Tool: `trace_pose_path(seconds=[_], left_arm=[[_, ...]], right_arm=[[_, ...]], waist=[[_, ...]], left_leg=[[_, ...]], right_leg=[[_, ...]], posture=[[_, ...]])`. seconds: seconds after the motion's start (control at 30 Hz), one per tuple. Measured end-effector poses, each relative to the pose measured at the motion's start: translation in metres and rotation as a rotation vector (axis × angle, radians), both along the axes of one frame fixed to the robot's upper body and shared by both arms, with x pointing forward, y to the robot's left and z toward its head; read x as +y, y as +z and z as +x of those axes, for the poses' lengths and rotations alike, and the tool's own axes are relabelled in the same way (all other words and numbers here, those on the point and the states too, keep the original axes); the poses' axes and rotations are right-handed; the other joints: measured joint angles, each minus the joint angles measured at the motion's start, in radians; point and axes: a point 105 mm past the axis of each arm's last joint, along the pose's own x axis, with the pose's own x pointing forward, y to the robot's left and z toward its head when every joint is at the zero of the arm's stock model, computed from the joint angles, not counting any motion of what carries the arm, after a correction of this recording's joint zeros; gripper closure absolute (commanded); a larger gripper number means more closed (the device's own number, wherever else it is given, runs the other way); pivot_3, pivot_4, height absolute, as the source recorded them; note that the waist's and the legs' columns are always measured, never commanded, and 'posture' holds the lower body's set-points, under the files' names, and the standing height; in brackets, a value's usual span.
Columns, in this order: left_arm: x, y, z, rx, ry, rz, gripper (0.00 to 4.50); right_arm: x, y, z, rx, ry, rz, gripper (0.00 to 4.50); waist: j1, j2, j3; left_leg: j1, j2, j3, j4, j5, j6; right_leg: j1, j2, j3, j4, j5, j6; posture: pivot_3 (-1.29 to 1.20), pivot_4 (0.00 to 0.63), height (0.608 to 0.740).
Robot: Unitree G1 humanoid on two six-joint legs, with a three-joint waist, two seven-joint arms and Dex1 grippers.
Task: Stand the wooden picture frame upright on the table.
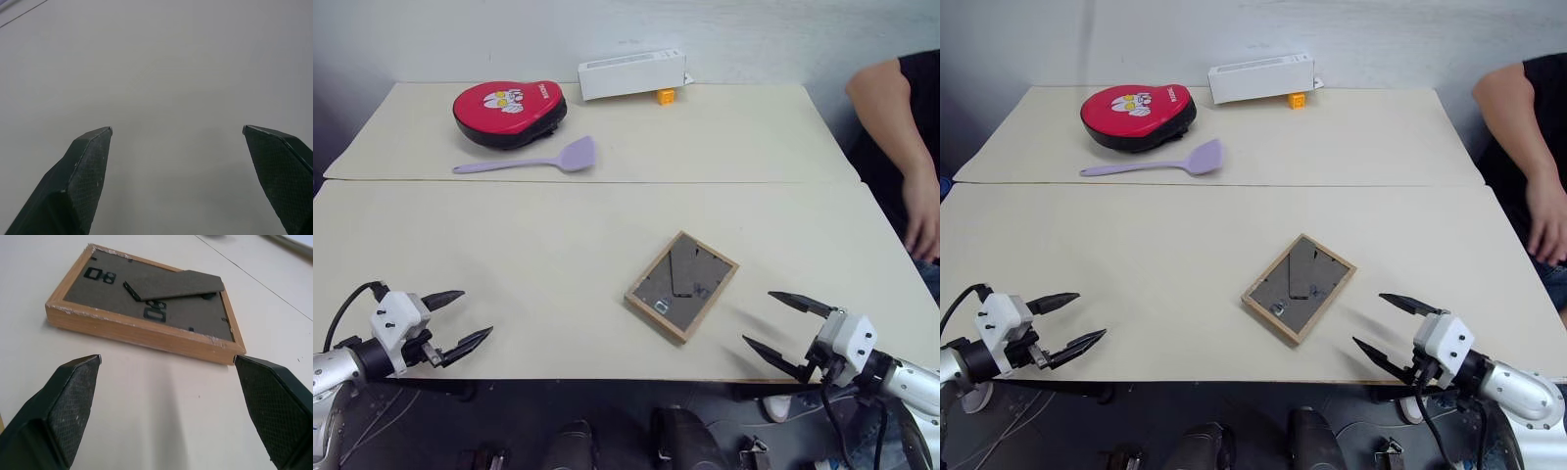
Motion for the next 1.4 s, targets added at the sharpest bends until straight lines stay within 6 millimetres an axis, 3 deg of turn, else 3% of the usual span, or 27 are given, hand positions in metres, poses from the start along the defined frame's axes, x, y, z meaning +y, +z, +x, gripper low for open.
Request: trace_pose_path(seconds=[0.17, 0.23, 0.33, 0.53, 0.63, 0.7, 0.77, 0.93, 1.13, 1.4], left_arm=[[-0.001, 0.000, 0.001, 0.024, 0.012, -0.027, 0.00], [-0.008, 0.002, 0.002, 0.041, -0.015, -0.048, 0.18], [-0.031, 0.014, 0.013, 0.041, -0.110, -0.043, 0.83], [-0.081, 0.030, 0.051, -0.011, -0.209, -0.092, 2.76], [-0.107, 0.027, 0.066, -0.013, -0.257, -0.102, 3.71], [-0.133, 0.022, 0.086, -0.015, -0.288, -0.099, 4.41], [-0.153, 0.015, 0.095, -0.004, -0.322, -0.101, 4.48], [-0.180, -0.001, 0.104, 0.057, -0.375, -0.077, 4.48], [-0.185, -0.010, 0.105, 0.077, -0.374, -0.045, 4.48], [-0.163, -0.012, 0.092, 0.097, -0.287, -0.076, 4.48]], right_arm=[[0.002, 0.000, 0.003, 0.004, -0.006, 0.010, 0.02], [0.003, -0.001, 0.002, 0.025, -0.009, 0.019, 0.41], [0.006, 0.002, 0.003, 0.051, -0.011, 0.049, 1.25], [0.002, -0.010, 0.008, 0.143, -0.075, -0.016, 3.40], [0.002, -0.014, 0.014, 0.148, -0.110, -0.051, 4.44], [0.006, -0.016, 0.026, 0.137, -0.127, -0.084, 4.50], [0.013, -0.016, 0.035, 0.129, -0.129, -0.085, 4.50], [0.040, -0.014, 0.051, 0.128, -0.093, -0.067, 4.50], [0.074, -0.011, 0.070, 0.105, -0.037, -0.042, 4.50], [0.105, -0.019, 0.092, 0.120, 0.009, -0.052, 4.50]], waist=[[0.000, 0.000, 0.000], [0.001, 0.000, 0.000], [0.005, 0.000, 0.000], [0.005, 0.000, -0.001], [0.001, 0.000, -0.001], [0.001, 0.000, -0.001], [0.000, 0.000, -0.001], [0.000, 0.000, -0.001], [0.001, 0.000, -0.001], [-0.003, -0.001, -0.001]], left_leg=[[0.000, 0.000, 0.000, 0.000, 0.000, 0.000], [0.000, 0.000, 0.000, 0.000, 0.000, 0.000], [0.000, 0.000, -0.001, 0.001, 0.000, 0.000], [-0.001, -0.001, -0.001, 0.002, 0.000, 0.000], [-0.001, -0.001, 0.000, 0.002, 0.003, -0.005], [-0.001, -0.002, 0.002, 0.004, 0.004, -0.006], [-0.001, -0.002, 0.002, 0.004, 0.004, -0.006], [-0.002, -0.001, 0.003, 0.004, 0.005, -0.007], [-0.002, -0.001, 0.003, 0.006, 0.005, -0.007], [-0.002, 0.000, 0.003, 0.006, 0.005, -0.007]], right_leg=[[0.000, 0.000, 0.000, 0.000, 0.000, 0.000], [0.000, 0.000, 0.000, 0.000, 0.000, 0.000], [0.001, 0.000, -0.001, 0.000, 0.000, 0.000], [0.001, 0.000, -0.001, 0.001, 0.000, 0.001], [0.000, 0.001, 0.000, 0.001, 0.001, 0.001], [0.000, 0.002, 0.000, 0.003, 0.001, 0.002], [0.000, 0.003, 0.001, 0.003, 0.001, 0.002], [-0.003, 0.004, 0.002, 0.004, 0.001, 0.002], [-0.003, 0.003, 0.002, 0.005, 0.001, 0.002], [-0.003, 0.003, 0.003, 0.006, 0.001, 0.002]], posture=[[0.00, 0.150, 0.740], [0.00, 0.150, 0.740], [0.00, 0.150, 0.740], [0.00, 0.150, 0.740], [0.00, 0.150, 0.740], [0.00, 0.150, 0.740], [0.00, 0.150, 0.740], [0.00, 0.150, 0.740], [0.00, 0.150, 0.740], [0.00, 0.150, 0.740]])
